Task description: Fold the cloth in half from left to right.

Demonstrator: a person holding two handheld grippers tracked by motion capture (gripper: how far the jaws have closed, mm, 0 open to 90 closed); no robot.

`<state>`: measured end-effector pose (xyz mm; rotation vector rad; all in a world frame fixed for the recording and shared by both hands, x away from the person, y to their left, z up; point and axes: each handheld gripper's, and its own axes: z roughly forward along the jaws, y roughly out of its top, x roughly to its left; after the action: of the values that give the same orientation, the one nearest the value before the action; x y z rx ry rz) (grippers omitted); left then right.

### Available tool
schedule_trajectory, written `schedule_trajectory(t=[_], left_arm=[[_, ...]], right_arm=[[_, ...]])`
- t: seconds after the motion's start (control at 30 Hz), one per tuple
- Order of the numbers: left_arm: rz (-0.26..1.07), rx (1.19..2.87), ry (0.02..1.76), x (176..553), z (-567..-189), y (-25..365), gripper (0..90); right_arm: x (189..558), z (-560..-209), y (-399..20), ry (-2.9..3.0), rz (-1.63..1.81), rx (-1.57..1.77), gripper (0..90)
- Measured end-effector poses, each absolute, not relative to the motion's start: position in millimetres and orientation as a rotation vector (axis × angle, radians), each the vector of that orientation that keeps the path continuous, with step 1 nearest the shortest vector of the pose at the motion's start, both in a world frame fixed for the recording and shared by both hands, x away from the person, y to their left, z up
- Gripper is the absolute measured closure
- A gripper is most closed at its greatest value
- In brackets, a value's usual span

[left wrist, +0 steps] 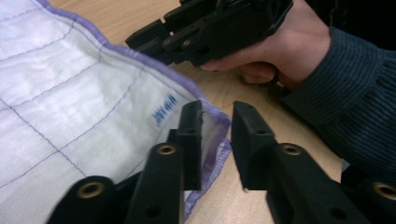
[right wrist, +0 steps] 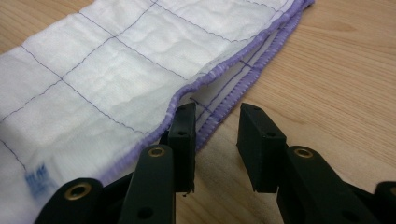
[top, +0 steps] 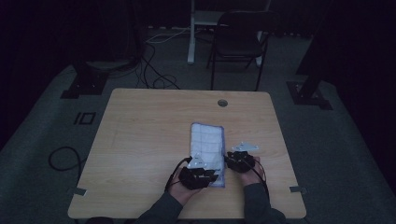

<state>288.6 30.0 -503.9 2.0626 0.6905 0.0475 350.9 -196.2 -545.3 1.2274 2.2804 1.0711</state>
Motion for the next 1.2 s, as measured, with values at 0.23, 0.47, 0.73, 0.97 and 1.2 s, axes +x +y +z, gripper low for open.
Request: schedule_trajectory(t=[0.23,0.47,0.73,0.97,1.2], left_arm=[[0.114,2.058,0.732,297.1,-500.6,42.9,70.6],[0.217,2.03,0.788,314.2,-496.2,61.3,67.9],[0.268,2.009,0.816,333.4,-489.6,76.4,66.7],[0.296,1.999,0.831,351.4,-486.5,80.5,64.6],[0.292,2.006,0.872,362.5,-490.0,83.8,63.9]], right_arm=[[350.7,-543.9,-198.9,2.256,1.049,1.239,67.8],[349.8,-539.3,-209.5,2.181,1.076,1.29,66.2],[350.7,-540.0,-209.0,2.181,1.07,1.291,63.8],[351.4,-540.9,-207.6,2.197,1.065,1.287,62.9],[351.0,-540.5,-209.0,2.196,1.068,1.292,62.3]])
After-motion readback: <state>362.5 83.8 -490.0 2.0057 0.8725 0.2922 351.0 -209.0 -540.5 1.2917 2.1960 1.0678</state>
